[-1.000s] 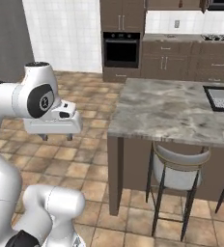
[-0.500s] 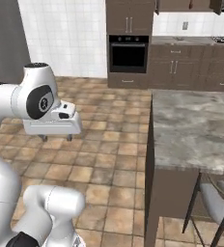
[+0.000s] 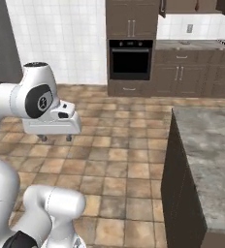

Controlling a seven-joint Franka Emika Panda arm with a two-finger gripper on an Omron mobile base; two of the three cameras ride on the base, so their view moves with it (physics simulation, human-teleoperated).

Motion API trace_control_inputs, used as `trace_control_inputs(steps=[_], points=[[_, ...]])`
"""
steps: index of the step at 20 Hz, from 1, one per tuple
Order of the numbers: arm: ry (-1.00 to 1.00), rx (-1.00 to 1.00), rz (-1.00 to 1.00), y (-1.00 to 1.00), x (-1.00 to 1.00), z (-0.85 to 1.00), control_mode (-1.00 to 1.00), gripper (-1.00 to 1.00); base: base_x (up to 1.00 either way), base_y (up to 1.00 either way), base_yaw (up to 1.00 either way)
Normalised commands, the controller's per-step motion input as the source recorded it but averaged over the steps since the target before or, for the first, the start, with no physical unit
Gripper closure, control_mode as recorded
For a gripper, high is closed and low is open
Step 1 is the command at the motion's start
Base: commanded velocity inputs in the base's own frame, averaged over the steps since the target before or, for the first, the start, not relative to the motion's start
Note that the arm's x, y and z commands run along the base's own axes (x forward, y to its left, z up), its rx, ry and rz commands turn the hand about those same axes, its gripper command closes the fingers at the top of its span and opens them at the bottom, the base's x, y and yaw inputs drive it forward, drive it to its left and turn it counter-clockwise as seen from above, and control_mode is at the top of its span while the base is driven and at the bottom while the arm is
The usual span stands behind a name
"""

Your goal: Move the hot dog bun to the plate on the dining table and place the condiment next to that plate. Then navigate to the fridge and take the sausage and place it on the plate as well.

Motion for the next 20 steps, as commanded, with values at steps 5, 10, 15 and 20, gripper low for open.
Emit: trace_control_inputs(steps=[5, 10, 15, 20], points=[[0.00, 0.00, 0.00, 0.00, 0.00, 0.00, 1.00, -1.00, 1.00, 0.24, -0.19], [0.00, 0.00, 0.00, 0.00, 0.00, 0.00, 1.00, -1.00, 1.00, 0.21, -0.29], [0.00, 0.00, 0.00, 0.00, 0.00, 0.00, 1.00, -1.00, 1.00, 0.47, -0.30], [0.00, 0.00, 0.00, 0.00, 0.00, 0.00, 1.00, -1.00, 1.00, 0.49, -0.32]])
